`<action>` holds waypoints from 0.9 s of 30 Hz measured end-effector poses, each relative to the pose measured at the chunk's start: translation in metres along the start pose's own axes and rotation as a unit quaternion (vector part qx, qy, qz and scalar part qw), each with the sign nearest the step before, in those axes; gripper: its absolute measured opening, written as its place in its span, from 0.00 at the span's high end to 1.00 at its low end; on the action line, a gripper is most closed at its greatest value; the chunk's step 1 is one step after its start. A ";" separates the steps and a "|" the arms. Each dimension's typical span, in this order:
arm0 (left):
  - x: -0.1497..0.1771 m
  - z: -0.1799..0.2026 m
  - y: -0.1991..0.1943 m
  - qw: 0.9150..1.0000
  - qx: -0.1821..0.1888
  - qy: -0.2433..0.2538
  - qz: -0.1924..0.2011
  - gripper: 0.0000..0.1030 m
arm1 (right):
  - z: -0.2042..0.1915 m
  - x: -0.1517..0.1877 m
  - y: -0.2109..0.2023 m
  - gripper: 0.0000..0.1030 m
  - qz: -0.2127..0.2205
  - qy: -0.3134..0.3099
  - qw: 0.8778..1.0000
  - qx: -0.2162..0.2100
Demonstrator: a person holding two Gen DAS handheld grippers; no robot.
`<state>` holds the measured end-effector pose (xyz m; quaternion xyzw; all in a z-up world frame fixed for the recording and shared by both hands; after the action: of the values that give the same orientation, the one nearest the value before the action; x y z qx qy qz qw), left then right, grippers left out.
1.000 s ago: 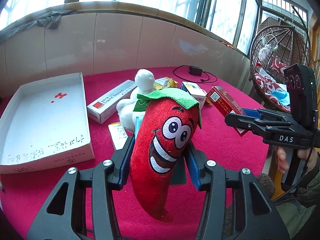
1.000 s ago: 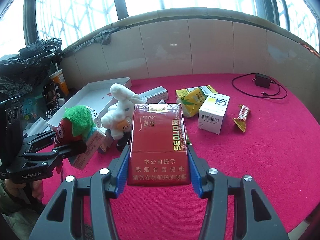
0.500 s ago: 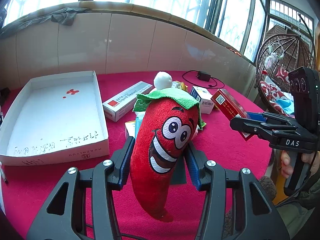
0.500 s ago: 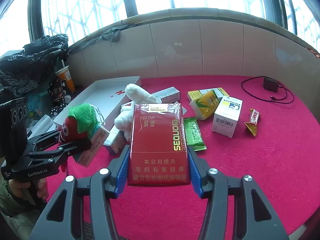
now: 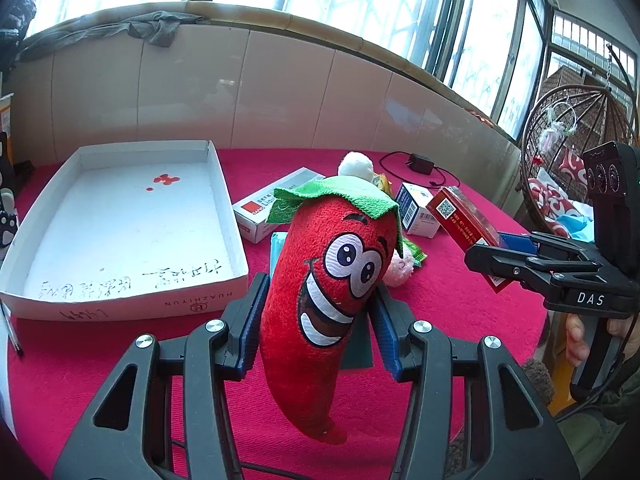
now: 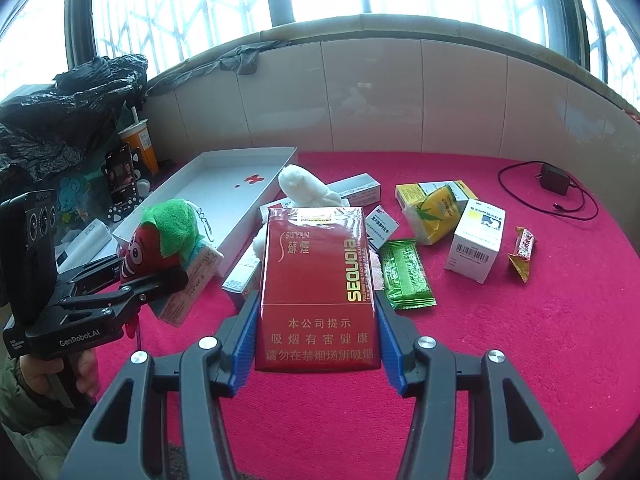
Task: Organize objects
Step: 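Carry the chili plush and red cigarette pack toward the white tray with both grippers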
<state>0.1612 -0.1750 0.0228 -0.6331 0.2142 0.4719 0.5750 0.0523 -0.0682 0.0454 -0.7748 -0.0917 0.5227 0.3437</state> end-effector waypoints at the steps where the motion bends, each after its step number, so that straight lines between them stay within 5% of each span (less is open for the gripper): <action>1: 0.000 -0.002 -0.001 1.000 -0.001 -0.001 0.001 0.53 | -0.002 -0.001 0.001 0.48 0.000 -0.003 1.000 0.000; 27: -0.005 -0.083 -0.042 0.993 -0.091 -0.061 0.037 0.53 | -0.057 -0.033 0.033 0.48 0.010 -0.051 0.998 0.032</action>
<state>0.2219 -0.2428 0.0405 -0.6448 0.1584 0.5483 0.5085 0.0805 -0.1347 0.0617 -0.7365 -0.0844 0.5675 0.3582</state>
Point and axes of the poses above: each gripper's, at about its wrist camera, not at the fingertips, and y roughly the way its jaws point, z to its right, x to its underside, the point moved 10 cm from there along y, roughly the way its jaws point, and after that the axes turned 8 degrees about y, right-handed, at the moved point
